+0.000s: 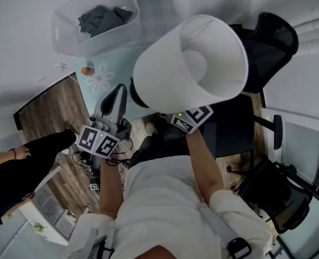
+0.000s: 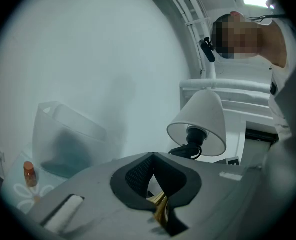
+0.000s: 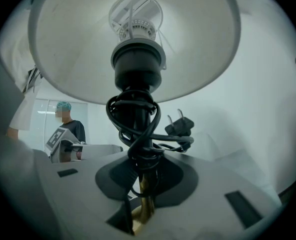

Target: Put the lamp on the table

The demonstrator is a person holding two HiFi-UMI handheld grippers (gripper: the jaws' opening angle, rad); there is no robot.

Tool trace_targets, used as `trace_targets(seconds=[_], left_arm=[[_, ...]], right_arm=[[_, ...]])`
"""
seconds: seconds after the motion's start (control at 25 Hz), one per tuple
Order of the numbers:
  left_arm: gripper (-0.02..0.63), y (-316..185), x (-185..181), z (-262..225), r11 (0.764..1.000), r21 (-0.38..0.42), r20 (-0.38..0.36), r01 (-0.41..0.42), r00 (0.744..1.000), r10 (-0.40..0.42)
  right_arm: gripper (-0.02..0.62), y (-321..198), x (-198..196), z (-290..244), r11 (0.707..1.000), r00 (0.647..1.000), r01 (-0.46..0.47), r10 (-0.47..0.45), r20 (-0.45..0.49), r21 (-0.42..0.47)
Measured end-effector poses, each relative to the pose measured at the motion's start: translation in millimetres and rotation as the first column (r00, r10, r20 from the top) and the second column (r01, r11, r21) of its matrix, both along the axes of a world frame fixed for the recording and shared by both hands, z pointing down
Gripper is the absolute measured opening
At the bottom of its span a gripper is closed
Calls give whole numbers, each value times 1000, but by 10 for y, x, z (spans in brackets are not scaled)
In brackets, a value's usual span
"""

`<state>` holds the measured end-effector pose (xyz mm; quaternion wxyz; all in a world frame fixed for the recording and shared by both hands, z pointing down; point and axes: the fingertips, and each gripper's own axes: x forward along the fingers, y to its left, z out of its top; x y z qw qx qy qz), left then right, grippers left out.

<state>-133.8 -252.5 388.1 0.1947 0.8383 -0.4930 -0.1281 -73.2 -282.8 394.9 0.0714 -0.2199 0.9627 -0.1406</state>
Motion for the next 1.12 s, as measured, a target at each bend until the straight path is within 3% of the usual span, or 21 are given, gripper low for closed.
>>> trace_targets(seconds=[1.12], left_arm=[[1, -345, -24, 947, 1000, -14, -13, -5, 1000, 5]], right_arm=[[81, -359, -161, 1083, 999, 993, -9, 13, -117, 31]])
